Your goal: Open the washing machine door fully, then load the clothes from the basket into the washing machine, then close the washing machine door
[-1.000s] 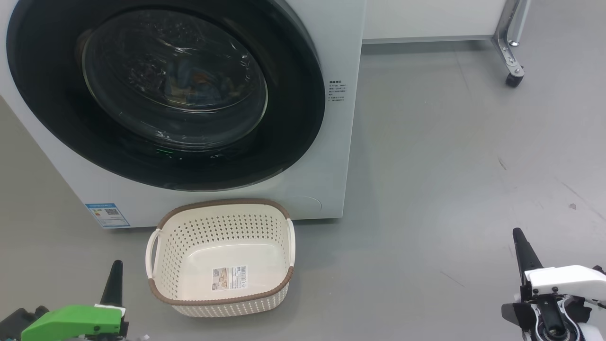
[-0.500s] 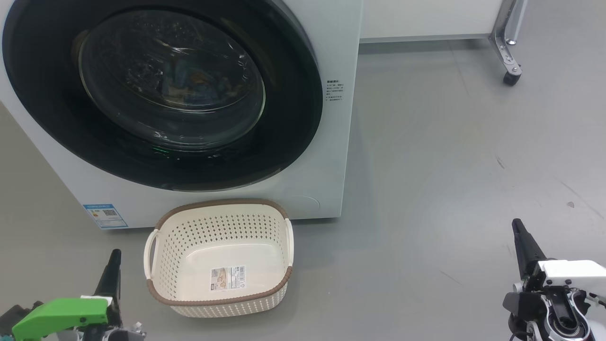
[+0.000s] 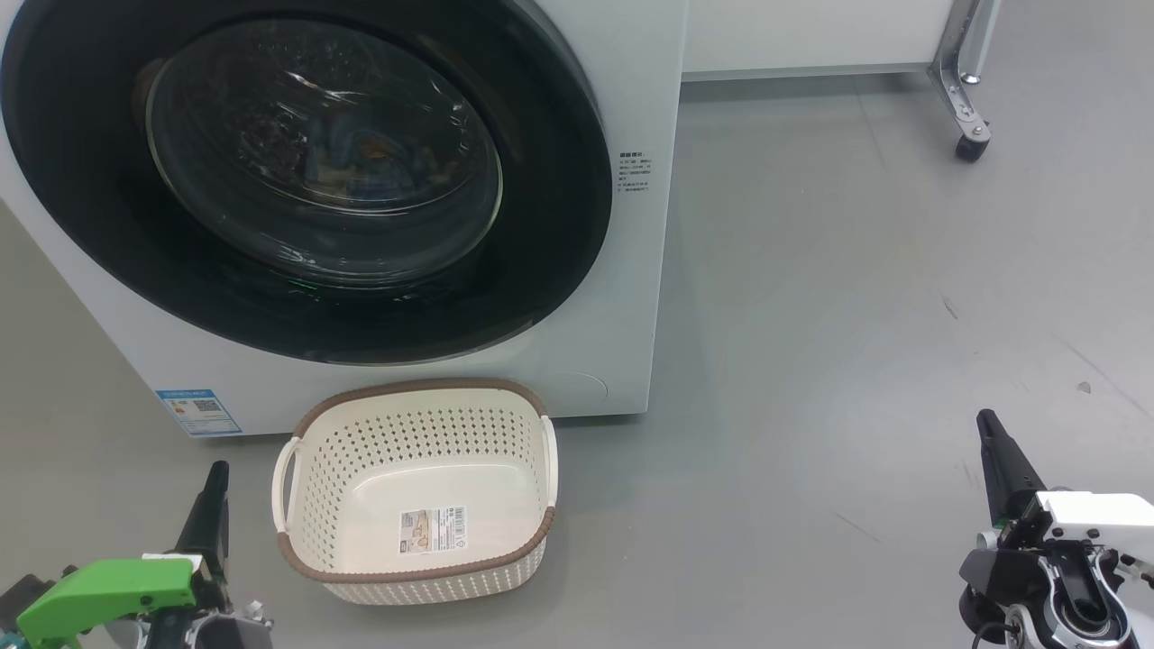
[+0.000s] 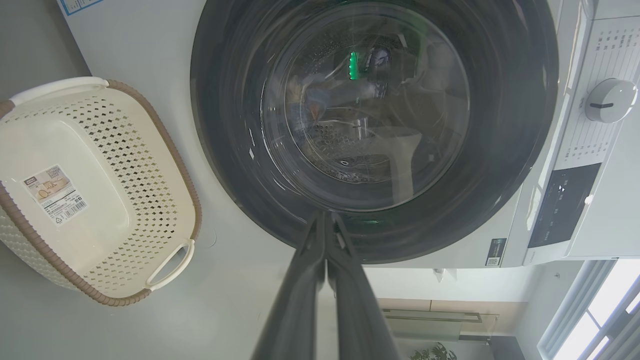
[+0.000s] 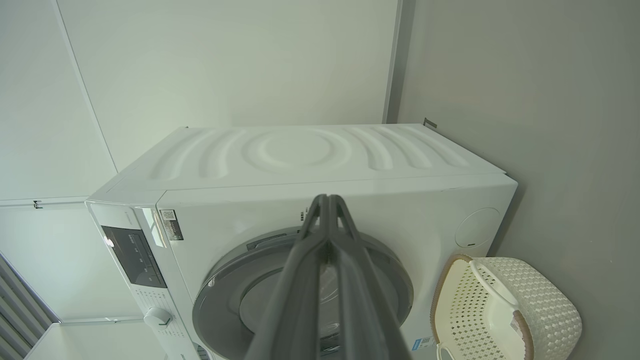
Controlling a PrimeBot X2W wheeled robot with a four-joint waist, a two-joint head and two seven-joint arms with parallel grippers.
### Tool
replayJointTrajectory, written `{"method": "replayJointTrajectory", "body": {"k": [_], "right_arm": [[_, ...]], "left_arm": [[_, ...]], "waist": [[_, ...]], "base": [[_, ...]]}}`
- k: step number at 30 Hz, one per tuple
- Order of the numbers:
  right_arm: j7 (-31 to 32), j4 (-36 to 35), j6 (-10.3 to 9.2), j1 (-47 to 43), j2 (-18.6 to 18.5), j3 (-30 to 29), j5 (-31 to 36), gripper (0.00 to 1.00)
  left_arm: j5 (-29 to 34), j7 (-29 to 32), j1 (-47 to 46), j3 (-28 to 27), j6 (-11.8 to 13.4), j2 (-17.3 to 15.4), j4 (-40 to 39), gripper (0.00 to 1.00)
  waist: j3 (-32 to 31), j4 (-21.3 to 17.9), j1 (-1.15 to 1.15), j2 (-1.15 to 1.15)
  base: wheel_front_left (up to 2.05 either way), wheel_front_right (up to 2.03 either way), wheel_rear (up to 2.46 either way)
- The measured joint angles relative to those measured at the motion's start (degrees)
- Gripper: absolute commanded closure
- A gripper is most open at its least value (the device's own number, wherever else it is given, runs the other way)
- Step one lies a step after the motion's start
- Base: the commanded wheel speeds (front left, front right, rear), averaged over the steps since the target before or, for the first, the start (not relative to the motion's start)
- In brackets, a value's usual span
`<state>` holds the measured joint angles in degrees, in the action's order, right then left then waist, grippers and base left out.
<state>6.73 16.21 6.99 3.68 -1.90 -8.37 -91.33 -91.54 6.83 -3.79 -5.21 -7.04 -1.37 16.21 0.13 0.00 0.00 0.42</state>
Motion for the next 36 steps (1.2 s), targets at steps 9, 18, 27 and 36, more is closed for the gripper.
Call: {"method": "replayJointTrajectory", "body": {"k": [9,18,27,36], "right_arm": [[0.0,0.0,0.0,0.0,0.0,0.0,0.0,1.0],[0.0,0.0,0.0,0.0,0.0,0.0,0.0,1.0],[0.0,0.0,0.0,0.0,0.0,0.0,0.0,1.0],[0.0,0.0,0.0,0.0,0.0,0.1,0.0,1.0]], "left_arm": [[0.0,0.0,0.0,0.0,0.0,0.0,0.0,1.0],[0.0,0.0,0.0,0.0,0.0,0.0,-0.1,1.0],[0.0,0.0,0.0,0.0,0.0,0.0,-0.1,1.0],[-0.1,0.0,0.0,0.0,0.0,0.0,-0.2,1.0]], "waist": [[0.0,0.0,0.0,0.0],[0.0,0.0,0.0,0.0],[0.0,0.0,0.0,0.0],[0.0,0.0,0.0,0.0]], "base": [[0.0,0.0,0.0],[0.0,0.0,0.0],[0.0,0.0,0.0],[0.0,0.0,0.0]]}}
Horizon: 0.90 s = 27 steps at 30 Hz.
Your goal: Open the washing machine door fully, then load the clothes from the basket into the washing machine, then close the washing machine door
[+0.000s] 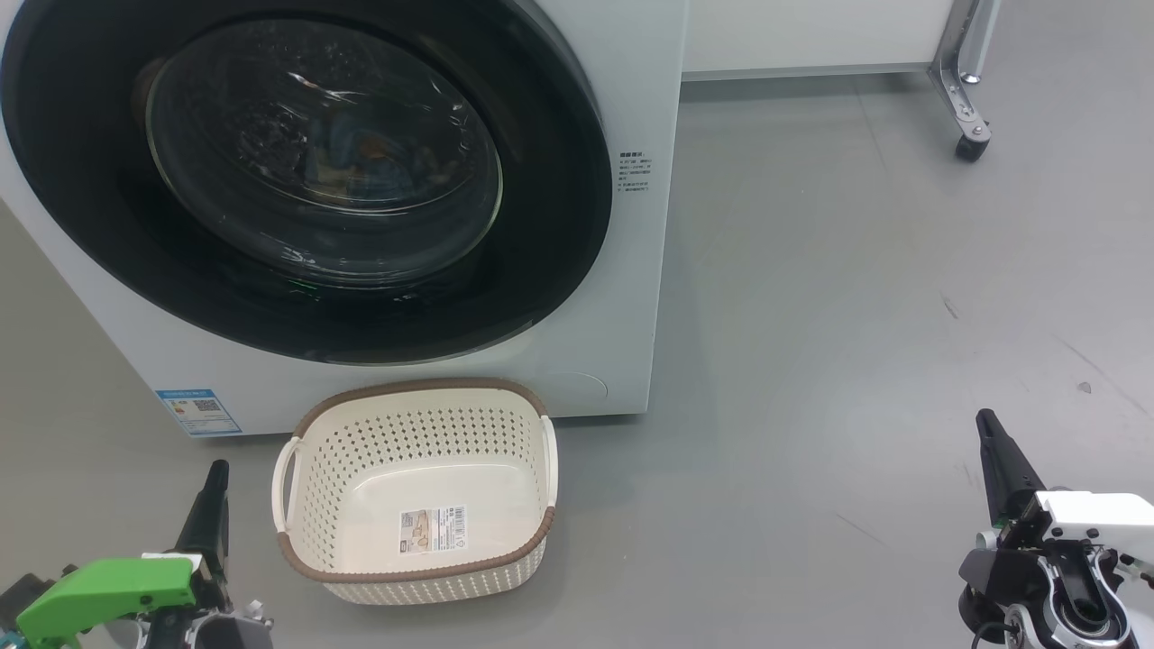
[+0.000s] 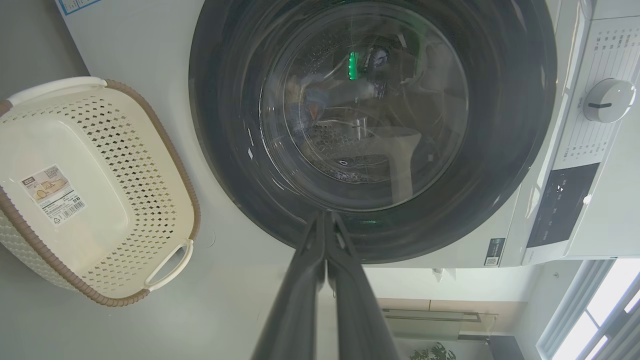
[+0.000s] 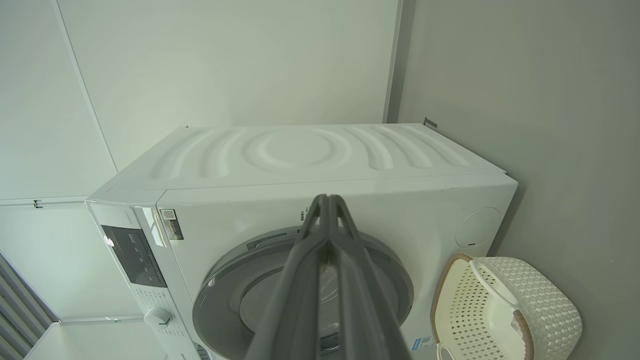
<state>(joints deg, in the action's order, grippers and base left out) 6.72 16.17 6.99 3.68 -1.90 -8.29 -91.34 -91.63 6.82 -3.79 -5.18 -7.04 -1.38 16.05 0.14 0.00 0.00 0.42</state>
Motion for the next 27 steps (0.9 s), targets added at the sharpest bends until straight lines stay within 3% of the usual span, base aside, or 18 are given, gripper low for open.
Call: {"method": "replayJointTrajectory", "body": {"k": [27], "right_arm": [[0.0,0.0,0.0,0.0,0.0,0.1,0.0,1.0]], "left_arm": [[0.0,-0.1,0.0,0.0,0.0,0.0,-0.1,1.0]], "waist": [[0.0,0.0,0.0,0.0]], "base": [[0.0,0.0,0.0]]}}
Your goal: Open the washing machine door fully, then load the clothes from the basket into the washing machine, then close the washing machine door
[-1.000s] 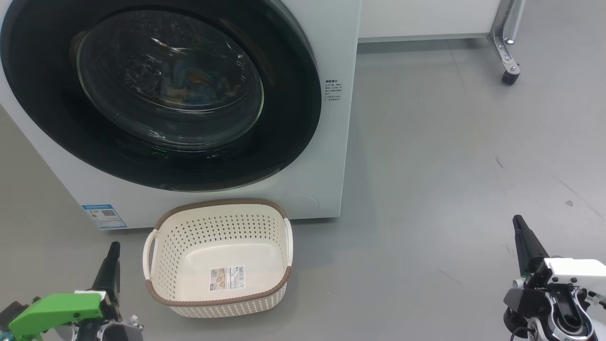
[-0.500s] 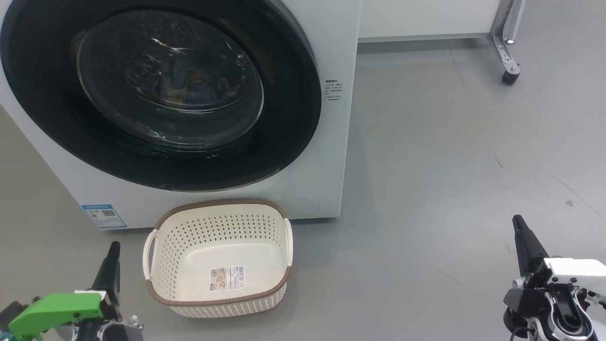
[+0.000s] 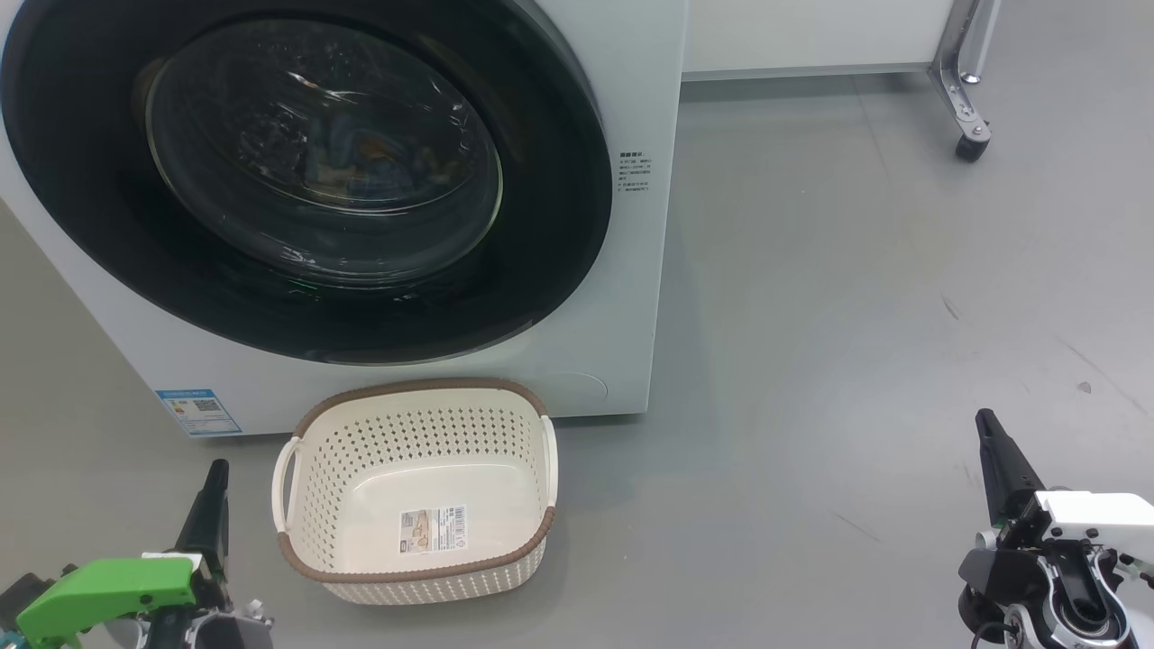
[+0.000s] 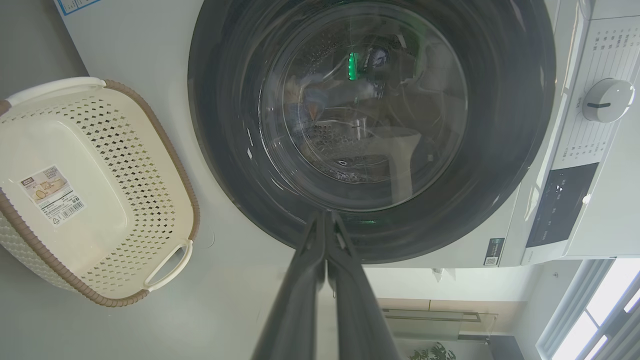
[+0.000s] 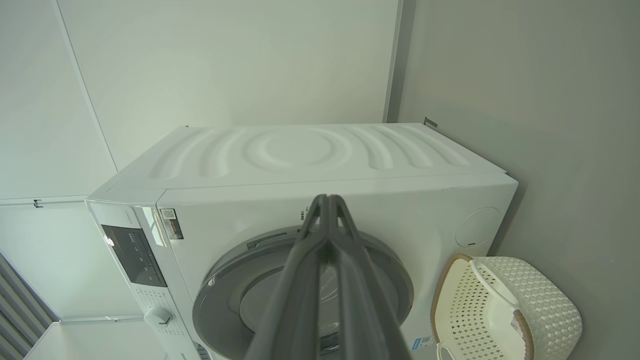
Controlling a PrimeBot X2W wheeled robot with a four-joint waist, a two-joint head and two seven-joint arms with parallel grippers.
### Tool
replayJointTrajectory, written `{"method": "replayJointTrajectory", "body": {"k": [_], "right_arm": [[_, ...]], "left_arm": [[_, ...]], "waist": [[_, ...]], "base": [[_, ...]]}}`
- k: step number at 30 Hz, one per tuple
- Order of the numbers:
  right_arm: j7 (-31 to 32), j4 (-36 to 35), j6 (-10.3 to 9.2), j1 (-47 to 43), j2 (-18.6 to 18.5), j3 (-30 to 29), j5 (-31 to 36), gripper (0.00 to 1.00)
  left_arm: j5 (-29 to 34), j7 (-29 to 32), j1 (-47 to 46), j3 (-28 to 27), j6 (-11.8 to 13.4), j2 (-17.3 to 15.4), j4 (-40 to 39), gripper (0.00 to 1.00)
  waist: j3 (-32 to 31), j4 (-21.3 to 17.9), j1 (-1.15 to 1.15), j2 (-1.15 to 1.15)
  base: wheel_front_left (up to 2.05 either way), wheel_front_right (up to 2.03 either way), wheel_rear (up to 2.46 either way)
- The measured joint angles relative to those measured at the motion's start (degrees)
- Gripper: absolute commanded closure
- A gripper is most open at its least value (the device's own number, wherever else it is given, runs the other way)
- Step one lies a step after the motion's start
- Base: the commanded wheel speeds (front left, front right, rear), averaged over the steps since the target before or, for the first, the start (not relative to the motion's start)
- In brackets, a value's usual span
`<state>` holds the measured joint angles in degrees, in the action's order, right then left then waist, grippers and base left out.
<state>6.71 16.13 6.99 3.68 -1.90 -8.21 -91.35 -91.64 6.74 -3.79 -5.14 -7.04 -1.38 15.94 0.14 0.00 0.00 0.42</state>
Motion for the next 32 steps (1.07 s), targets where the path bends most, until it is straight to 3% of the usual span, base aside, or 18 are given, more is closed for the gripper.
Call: {"method": "replayJointTrajectory", "body": {"k": [32], "right_arm": [[0.0,0.0,0.0,0.0,0.0,0.1,-0.4,1.0]], "left_arm": [[0.0,0.0,0.0,0.0,0.0,0.0,0.0,1.0]], "waist": [[0.0,0.0,0.0,0.0]], "base": [[0.0,0.0,0.0]]}}
